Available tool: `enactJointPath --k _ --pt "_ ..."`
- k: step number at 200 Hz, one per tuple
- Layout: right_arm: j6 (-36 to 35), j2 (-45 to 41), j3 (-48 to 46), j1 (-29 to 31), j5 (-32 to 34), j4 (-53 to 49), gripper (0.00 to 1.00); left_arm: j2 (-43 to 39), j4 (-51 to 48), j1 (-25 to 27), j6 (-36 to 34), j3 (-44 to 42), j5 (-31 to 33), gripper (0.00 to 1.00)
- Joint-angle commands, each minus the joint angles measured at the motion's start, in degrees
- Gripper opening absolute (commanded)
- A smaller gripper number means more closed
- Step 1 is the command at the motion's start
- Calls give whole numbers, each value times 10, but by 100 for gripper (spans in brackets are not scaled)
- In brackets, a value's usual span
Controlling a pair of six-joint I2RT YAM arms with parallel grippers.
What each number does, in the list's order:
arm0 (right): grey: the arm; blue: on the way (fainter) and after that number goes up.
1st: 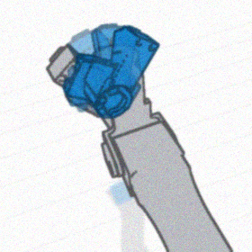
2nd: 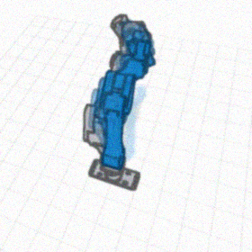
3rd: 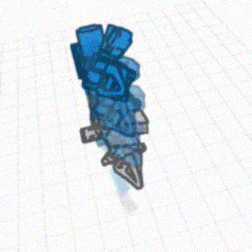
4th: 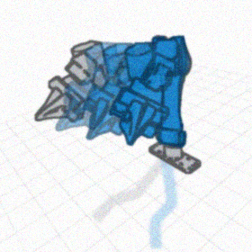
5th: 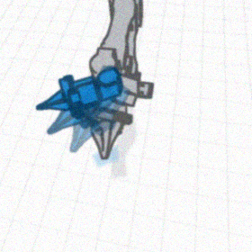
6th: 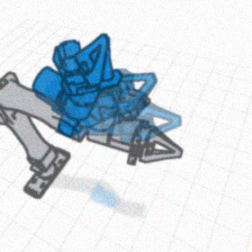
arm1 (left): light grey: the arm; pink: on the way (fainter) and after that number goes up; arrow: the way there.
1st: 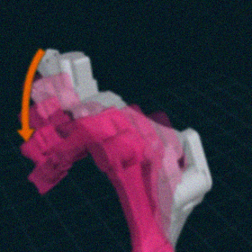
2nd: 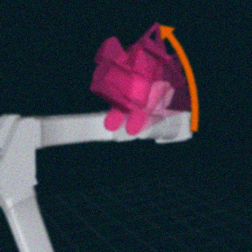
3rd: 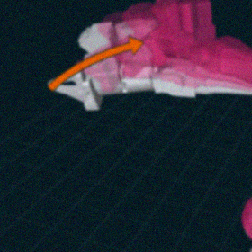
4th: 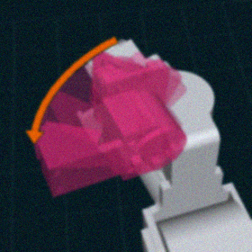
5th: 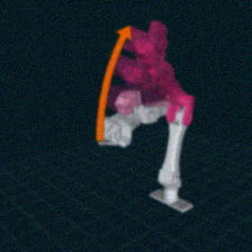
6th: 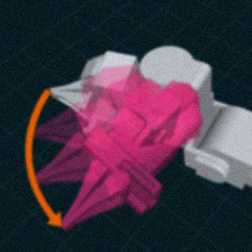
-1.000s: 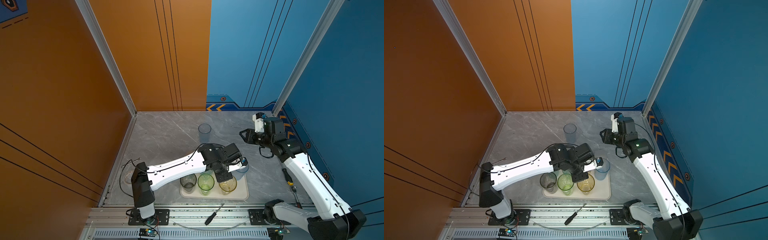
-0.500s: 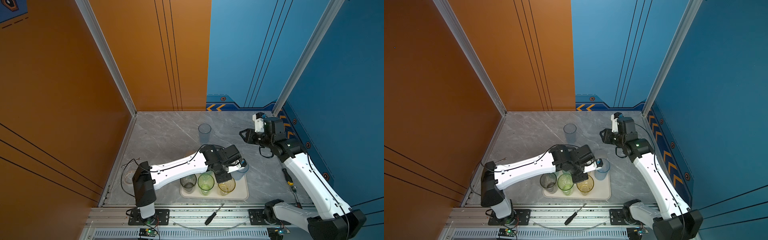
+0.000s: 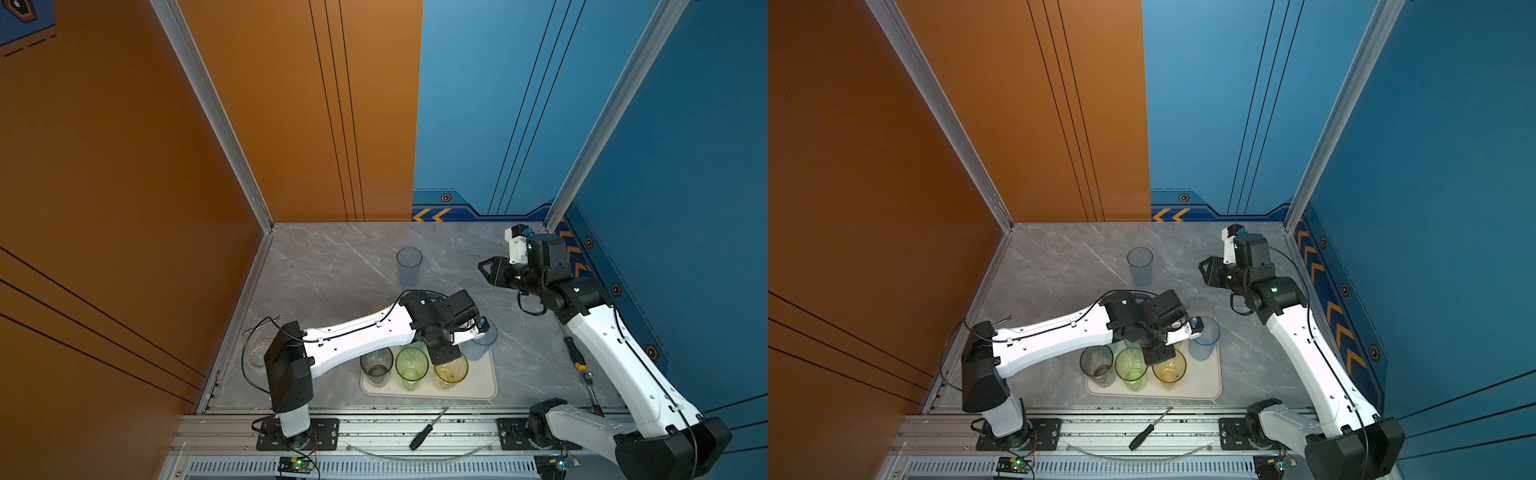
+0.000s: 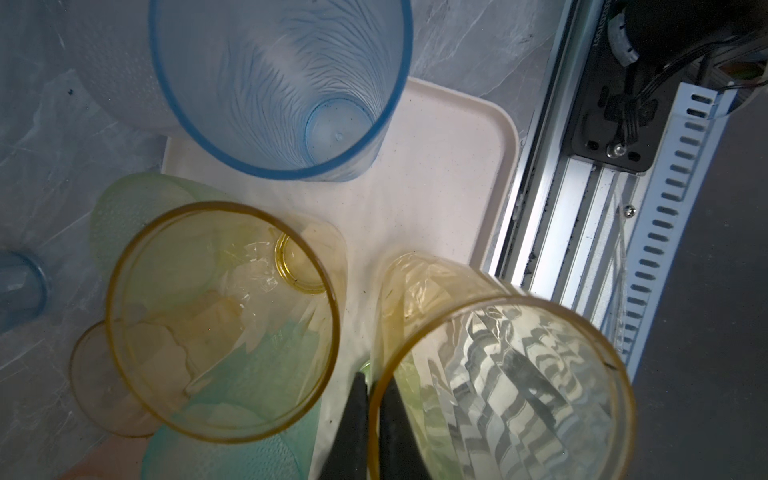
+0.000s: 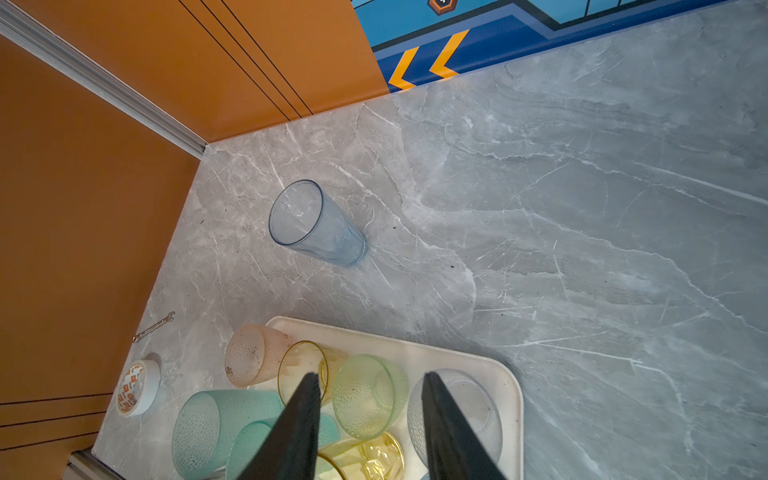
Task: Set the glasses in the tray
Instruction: 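Lower the yellow cup onto the tray beside the other yellow cup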
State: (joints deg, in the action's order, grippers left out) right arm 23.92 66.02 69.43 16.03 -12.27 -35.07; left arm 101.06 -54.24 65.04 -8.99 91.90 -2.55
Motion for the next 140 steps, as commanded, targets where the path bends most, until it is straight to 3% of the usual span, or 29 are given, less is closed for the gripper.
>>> enactJointPath --k 1,140 --pt "6 8 -5 -5 -13 11 39 3 6 -9 6 -6 -14 5" --pt "8 23 -4 -4 -18 20 39 14 5 -11 -4 -15 -18 5"
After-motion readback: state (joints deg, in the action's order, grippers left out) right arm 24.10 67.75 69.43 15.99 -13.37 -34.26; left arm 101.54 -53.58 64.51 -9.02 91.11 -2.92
